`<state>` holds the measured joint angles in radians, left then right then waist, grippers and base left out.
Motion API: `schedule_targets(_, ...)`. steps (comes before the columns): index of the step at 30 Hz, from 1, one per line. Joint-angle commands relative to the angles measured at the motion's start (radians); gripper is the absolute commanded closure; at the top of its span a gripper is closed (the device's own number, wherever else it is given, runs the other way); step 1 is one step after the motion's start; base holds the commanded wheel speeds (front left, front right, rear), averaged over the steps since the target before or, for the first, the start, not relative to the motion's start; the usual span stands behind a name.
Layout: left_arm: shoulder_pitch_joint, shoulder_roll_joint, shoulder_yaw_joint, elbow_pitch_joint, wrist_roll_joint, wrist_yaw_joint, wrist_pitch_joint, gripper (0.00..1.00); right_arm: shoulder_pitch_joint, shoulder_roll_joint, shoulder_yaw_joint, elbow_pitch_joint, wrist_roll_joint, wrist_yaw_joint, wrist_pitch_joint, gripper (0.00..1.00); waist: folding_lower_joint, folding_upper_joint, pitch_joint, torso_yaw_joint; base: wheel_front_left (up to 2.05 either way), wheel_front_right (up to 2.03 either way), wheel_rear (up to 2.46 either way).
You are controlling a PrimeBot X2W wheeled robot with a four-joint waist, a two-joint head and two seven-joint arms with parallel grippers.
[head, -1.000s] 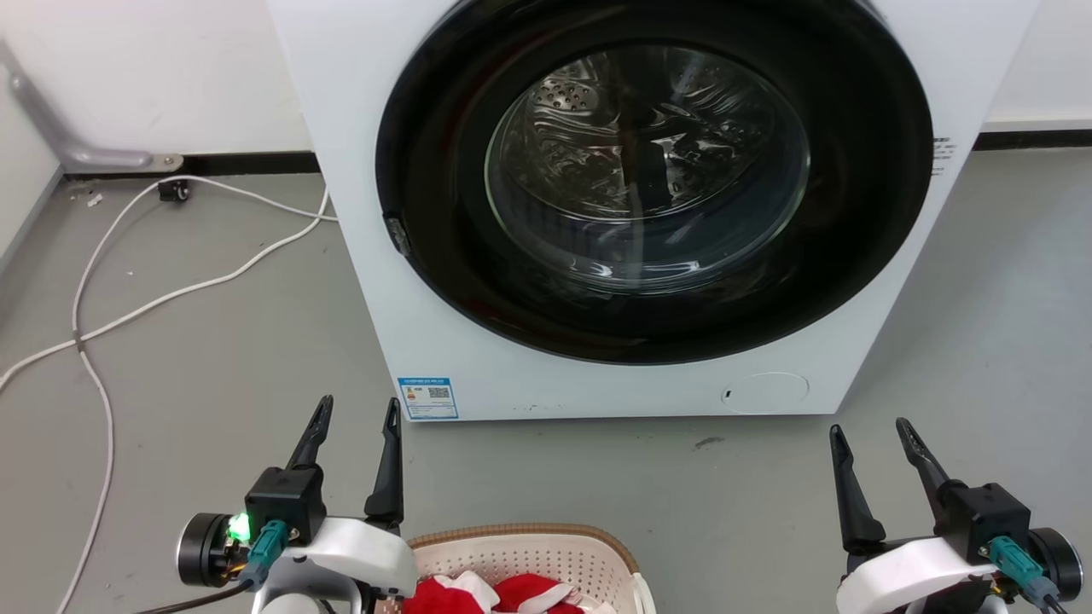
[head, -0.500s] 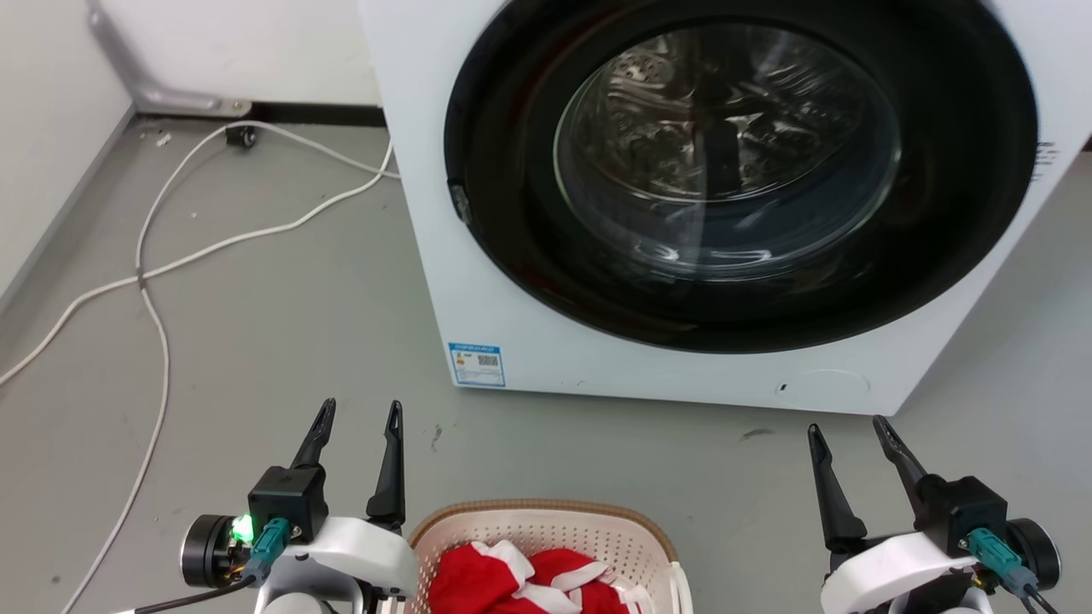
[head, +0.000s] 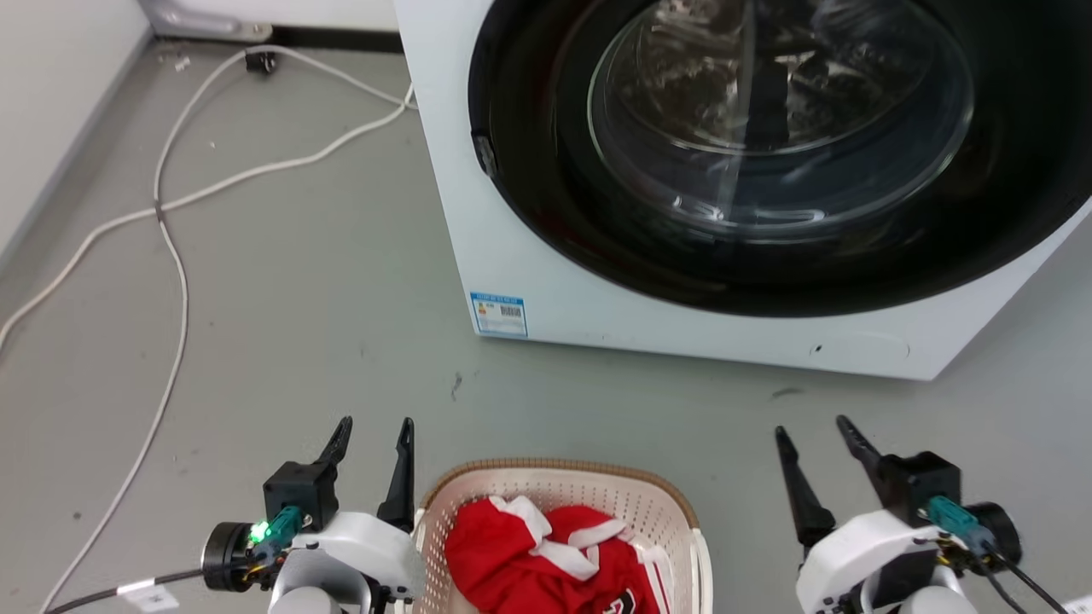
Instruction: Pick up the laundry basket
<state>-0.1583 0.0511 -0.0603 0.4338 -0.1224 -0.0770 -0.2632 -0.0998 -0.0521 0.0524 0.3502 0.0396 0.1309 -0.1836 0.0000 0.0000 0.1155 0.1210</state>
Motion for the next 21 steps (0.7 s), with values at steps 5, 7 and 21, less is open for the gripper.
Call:
schedule_targets(5, -0.108, 0.003, -0.002, 0.186, -0.039, -0.027, -0.002, 0.00, -0.068, 0.003, 0.052, 0.086, 0.034, 0.000, 0.069, 0.00, 0.0000, 0.0000, 0.093, -0.011, 0.00, 0.00, 0.00)
schedule_targets(7, -0.147, 0.007, -0.006, 0.261, -0.053, -0.035, -0.002, 0.00, -0.094, 0.003, 0.070, 0.129, 0.048, 0.000, 0.088, 0.00, 0.0000, 0.0000, 0.118, -0.015, 0.00, 0.00, 0.00)
schedule_targets(21, -0.346, 0.039, -0.078, 0.644, -0.190, -0.054, 0.128, 0.00, -0.280, 0.003, 0.203, 0.431, 0.176, 0.000, 0.222, 0.00, 0.0000, 0.0000, 0.249, -0.042, 0.00, 0.00, 0.00)
